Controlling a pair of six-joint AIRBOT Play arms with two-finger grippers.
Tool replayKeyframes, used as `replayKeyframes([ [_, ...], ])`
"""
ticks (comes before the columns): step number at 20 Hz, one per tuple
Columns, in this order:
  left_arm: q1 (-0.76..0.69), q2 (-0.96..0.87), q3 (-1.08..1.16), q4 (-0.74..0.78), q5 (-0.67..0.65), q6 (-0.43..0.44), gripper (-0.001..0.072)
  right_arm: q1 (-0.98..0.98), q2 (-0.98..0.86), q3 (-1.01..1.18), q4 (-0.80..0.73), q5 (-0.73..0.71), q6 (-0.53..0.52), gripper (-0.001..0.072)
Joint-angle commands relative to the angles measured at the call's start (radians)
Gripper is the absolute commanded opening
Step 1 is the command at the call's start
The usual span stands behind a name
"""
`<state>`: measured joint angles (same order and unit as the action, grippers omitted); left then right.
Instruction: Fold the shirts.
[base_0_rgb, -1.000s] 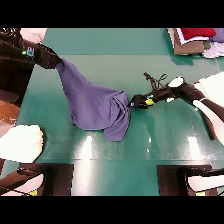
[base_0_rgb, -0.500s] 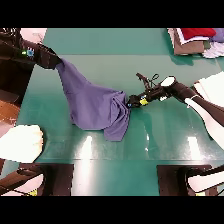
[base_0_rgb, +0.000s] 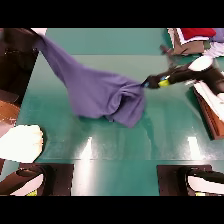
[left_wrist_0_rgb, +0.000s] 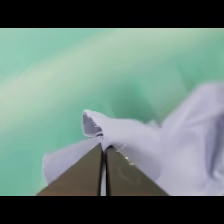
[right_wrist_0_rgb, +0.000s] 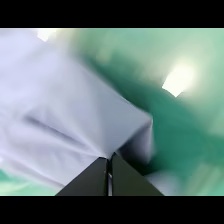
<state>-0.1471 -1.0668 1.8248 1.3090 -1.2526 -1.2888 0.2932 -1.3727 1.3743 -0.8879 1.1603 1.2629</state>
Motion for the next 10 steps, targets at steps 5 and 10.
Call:
replayKeyframes([
  [5, 0.000, 0.112, 0.275, -0.114, 0.144, -0.004, 0.0023, -0.044, 0.240, 0.391, -0.225, 0.111, 0.117, 0.0012],
  [10, 0.000, 0.203, 0.287, -0.121, 0.372, -0.001, 0.0023, -0.044, 0.315, 0.557, -0.320, 0.203, 0.155, 0.0012],
])
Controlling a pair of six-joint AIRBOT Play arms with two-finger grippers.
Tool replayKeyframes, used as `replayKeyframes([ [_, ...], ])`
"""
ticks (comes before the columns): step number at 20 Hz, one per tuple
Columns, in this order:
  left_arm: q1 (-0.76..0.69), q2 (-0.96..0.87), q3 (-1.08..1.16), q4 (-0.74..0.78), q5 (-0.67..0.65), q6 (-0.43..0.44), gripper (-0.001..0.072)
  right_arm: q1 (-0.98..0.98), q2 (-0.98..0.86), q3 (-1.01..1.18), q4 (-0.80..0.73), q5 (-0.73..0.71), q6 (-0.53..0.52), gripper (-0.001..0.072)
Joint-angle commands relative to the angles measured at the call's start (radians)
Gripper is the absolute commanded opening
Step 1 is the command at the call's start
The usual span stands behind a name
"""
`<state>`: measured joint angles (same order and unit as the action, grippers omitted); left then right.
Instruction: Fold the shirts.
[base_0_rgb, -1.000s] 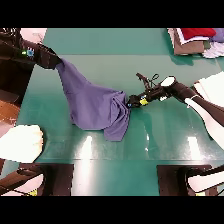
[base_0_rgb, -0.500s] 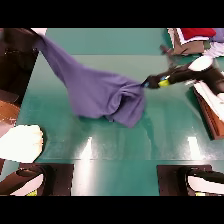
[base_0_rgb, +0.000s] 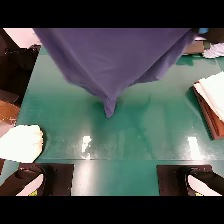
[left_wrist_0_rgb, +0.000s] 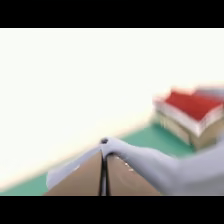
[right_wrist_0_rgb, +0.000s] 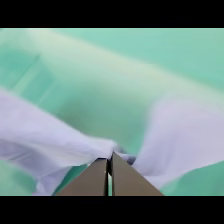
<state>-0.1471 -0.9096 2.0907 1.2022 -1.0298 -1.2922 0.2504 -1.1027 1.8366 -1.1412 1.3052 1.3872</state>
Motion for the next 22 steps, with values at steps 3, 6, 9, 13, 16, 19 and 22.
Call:
replayKeyframes([
  [3, 0.000, 0.056, 0.077, -0.014, 0.225, 0.018, 0.0023, -0.001, 0.076, 0.138, -0.067, 0.084, 0.057, 0.0012],
  [6, 0.000, 0.039, 0.083, 0.011, 0.248, 0.043, 0.0022, -0.001, 0.082, 0.138, -0.068, 0.115, 0.121, 0.0012],
  [9, 0.000, -0.075, 0.076, 0.098, 0.164, 0.021, 0.0023, -0.001, 0.008, 0.138, -0.066, 0.229, 0.208, 0.0012],
  [13, 0.000, -0.284, -0.117, 0.225, 0.077, -0.079, 0.0023, 0.005, -0.165, 0.053, -0.064, 0.373, 0.254, 0.0012],
  [16, 0.000, -0.493, -0.205, 0.231, -0.060, -0.088, 0.0024, 0.037, -0.267, -0.141, -0.064, 0.277, 0.242, 0.0012],
  [19, 0.000, -0.691, -0.213, 0.233, -0.069, -0.089, 0.0023, 0.061, -0.387, -0.275, -0.063, 0.052, 0.209, 0.0012],
  [22, 0.000, -0.796, -0.213, 0.232, 0.036, -0.089, 0.0024, 0.063, -0.499, -0.291, -0.057, -0.128, 0.201, 0.0013],
])
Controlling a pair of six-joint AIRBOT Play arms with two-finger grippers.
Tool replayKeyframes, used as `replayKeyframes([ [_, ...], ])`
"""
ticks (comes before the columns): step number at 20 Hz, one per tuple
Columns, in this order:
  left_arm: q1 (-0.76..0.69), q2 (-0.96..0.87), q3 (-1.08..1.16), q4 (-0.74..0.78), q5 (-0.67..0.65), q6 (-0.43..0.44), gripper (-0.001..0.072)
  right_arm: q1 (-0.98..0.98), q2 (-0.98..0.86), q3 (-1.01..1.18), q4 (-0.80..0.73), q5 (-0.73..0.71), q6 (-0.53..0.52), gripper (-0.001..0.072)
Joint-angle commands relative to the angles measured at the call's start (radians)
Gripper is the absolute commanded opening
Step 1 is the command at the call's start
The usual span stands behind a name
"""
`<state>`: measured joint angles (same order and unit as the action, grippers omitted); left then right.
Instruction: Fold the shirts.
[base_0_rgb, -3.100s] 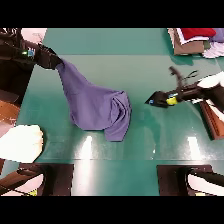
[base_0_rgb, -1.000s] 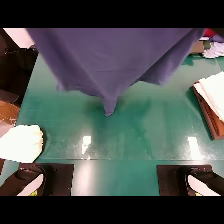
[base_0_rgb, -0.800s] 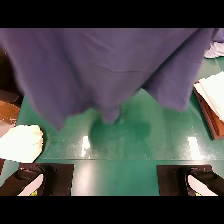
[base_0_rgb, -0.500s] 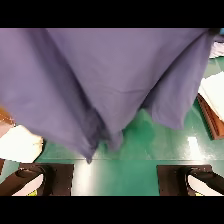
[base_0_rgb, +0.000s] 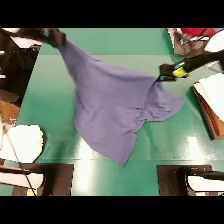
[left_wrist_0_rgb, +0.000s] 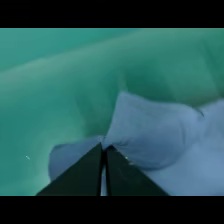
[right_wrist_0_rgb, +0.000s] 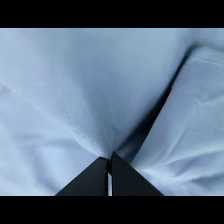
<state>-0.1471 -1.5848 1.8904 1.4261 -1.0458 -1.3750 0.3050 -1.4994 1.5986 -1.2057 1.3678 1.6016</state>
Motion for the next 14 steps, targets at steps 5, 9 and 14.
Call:
replayKeyframes([
  [5, 0.000, -0.159, -0.013, 0.012, 0.147, -0.006, 0.0026, 0.007, -0.191, -0.053, 0.010, -0.389, -0.013, 0.0015],
  [9, 0.004, -0.158, -0.004, 0.012, 0.090, -0.007, 0.0501, 0.000, -0.195, -0.031, 0.010, -0.412, -0.013, 0.0375],
  [14, 0.113, -0.151, 0.080, -0.119, -0.276, -0.066, 0.0500, -0.072, -0.182, 0.129, 0.011, -0.041, -0.137, 0.0395],
])
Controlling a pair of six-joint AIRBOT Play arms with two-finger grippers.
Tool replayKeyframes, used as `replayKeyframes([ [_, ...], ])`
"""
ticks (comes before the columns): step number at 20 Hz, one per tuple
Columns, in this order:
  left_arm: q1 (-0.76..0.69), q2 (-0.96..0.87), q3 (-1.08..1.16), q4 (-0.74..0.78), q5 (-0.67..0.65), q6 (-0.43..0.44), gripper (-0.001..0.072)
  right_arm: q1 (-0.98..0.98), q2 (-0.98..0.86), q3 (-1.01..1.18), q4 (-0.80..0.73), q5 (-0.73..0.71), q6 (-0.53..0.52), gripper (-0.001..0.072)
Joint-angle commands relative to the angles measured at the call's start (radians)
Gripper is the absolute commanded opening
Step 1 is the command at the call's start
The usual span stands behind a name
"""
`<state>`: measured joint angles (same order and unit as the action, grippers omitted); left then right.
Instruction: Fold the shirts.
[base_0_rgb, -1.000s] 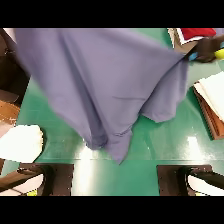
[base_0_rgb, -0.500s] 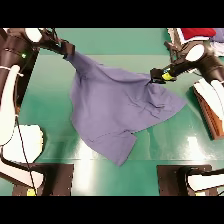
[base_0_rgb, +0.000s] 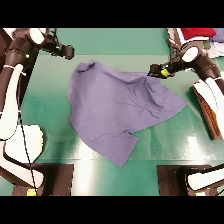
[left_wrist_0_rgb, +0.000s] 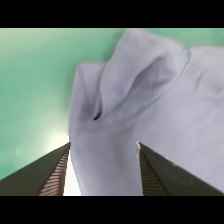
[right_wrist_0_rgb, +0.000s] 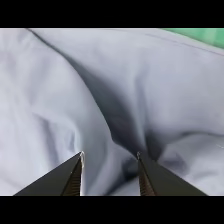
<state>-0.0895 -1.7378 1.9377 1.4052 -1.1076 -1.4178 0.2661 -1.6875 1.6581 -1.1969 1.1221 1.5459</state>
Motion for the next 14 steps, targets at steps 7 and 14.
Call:
replayKeyframes([
  [7, 0.097, 0.301, -0.500, -0.259, -0.211, -0.017, 0.0500, -0.132, 0.273, -0.249, 0.164, 0.290, -0.190, 0.0395],
  [14, 0.096, 0.837, -1.298, -0.320, -0.115, -0.137, 0.0501, -0.181, 0.409, -0.426, 0.185, 0.199, -0.207, 0.0396],
])
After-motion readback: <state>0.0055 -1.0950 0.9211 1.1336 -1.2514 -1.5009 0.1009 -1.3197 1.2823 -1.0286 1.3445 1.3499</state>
